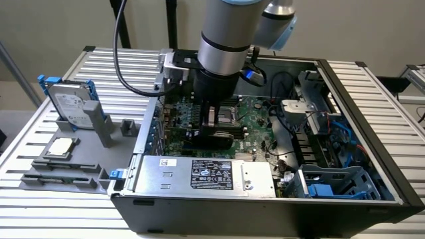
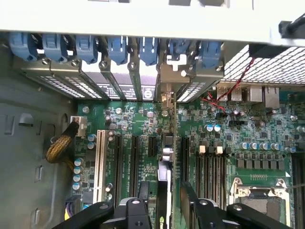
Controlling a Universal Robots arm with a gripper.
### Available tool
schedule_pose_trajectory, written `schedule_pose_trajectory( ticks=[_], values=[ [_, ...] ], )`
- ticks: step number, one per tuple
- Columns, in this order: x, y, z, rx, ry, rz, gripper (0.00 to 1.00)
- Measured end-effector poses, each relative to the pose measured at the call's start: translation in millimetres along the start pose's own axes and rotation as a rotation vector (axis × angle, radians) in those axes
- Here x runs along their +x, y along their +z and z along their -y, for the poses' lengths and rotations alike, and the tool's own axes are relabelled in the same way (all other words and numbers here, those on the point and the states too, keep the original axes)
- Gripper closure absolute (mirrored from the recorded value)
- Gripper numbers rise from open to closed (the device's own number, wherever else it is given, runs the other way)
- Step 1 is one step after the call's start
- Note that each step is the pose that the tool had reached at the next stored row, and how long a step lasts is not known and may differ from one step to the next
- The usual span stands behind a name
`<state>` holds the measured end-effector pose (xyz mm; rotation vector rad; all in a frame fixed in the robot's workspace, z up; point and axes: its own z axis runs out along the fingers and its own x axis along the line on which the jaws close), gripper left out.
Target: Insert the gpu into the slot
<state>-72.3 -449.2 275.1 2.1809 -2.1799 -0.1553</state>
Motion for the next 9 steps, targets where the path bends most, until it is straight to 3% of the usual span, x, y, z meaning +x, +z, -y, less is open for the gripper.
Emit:
schedule_pose_trajectory(
  ticks=[5, 9],
  values=[
    [-0.1, -3.5, -4.3, 0.0001, 0.000, 0.0001, 0.62],
    [-0.4, -3.1, -8.9, -0.0001, 0.000, -0.0002, 0.81]
  ],
)
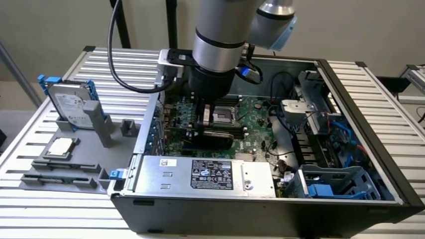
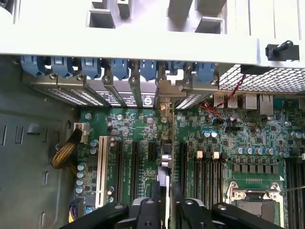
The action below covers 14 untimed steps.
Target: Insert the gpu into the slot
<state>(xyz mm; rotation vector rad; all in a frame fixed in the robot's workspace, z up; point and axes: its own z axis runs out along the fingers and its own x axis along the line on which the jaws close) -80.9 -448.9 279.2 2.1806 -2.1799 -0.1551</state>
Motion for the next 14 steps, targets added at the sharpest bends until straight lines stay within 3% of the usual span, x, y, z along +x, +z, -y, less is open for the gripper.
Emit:
schedule_pose_trajectory(
  ticks=[3, 14],
  values=[
    [-2.7, 0.4, -0.9, 0.0001, 0.000, 0.0001, 0.89],
    [-5.0, 8.4, 0.0, 0.0001, -0.002, -0.0001, 0.89]
  ],
)
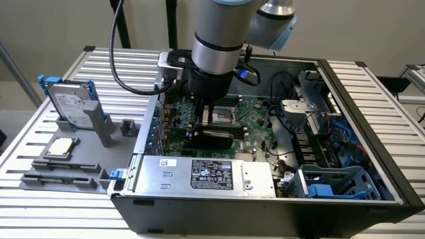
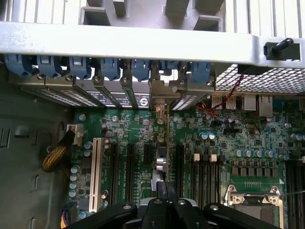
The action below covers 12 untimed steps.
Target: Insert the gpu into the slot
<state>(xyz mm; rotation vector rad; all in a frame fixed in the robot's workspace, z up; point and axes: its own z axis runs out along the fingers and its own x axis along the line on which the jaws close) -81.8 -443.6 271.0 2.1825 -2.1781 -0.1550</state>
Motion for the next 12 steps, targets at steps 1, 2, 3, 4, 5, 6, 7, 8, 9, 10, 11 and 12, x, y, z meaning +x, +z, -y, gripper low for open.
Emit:
schedule_pose_trajectory(
  ticks=[1, 2, 3, 4, 5, 6, 7, 8, 9, 10, 11, 12],
  values=[
    [0.0, 0.6, 0.1, -0.0001, 0.000, -0.0003, 0.89],
    [0.1, 1.2, 0.1, -0.0003, 0.000, -0.0007, 0.89],
    [0.1, 1.8, 0.1, -0.0006, 0.000, -0.0009, 0.89],
    [0.2, 2.6, 0.1, -0.0007, 0.000, -0.0009, 0.89],
    [0.2, 3.4, 0.1, -0.0008, 0.000, -0.0009, 0.89],
    [0.2, 4.7, 0.3, 0.0000, 0.000, -0.0003, 0.89],
    [0.2, 5.4, 0.4, -0.0003, 0.000, -0.0010, 0.89],
    [0.3, 6.0, 0.5, -0.0006, 0.000, -0.0012, 0.89],
    [0.3, 6.3, 0.5, -0.0005, 0.000, -0.0010, 0.89],
    [0.3, 6.4, 0.4, -0.0004, 0.000, -0.0008, 0.89],
    [0.3, 6.5, 0.4, -0.0003, 0.000, -0.0006, 0.89],
    [0.0, 5.4, 0.4, -0.0002, 0.000, -0.0002, 0.89]
  ],
)
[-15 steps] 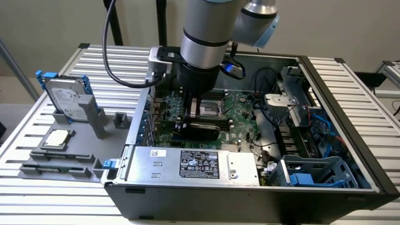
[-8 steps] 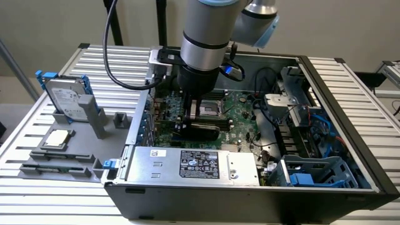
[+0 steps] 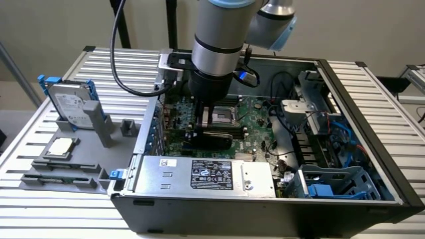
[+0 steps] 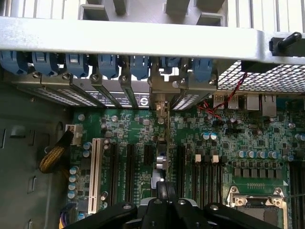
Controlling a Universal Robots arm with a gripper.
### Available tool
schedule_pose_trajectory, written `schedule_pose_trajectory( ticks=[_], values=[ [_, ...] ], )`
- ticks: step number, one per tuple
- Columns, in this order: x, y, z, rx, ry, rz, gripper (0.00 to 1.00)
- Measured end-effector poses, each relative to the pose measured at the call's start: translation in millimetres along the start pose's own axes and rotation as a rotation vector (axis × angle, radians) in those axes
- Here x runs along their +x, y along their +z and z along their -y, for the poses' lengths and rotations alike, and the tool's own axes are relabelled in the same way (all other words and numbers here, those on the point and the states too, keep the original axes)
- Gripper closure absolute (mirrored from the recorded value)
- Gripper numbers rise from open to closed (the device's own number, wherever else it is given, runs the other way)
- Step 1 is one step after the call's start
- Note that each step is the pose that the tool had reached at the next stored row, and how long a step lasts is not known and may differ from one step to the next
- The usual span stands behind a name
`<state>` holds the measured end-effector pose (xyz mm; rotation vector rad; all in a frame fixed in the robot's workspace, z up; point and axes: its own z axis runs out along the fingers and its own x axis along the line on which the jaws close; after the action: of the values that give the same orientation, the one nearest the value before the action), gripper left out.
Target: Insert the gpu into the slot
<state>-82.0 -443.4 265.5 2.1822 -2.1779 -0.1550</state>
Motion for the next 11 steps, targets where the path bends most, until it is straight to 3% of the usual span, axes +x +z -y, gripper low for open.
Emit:
schedule_pose_trajectory(
  ticks=[2, 4, 7, 9, 11],
  values=[
    [-0.3, -4.9, -0.5, 0.0016, 0.000, 0.0024, 0.89],
    [-0.3, -13.2, -1.5, 0.0004, 0.000, 0.0004, 0.89],
    [-0.5, -17.6, -2.5, -0.0010, 0.000, -0.0012, 0.89],
    [-0.4, -17.5, -4.2, -0.0061, -0.001, -0.0106, 0.89],
    [-0.4, -17.4, -5.4, -0.0164, -0.002, -0.0266, 0.89]
  ],
)
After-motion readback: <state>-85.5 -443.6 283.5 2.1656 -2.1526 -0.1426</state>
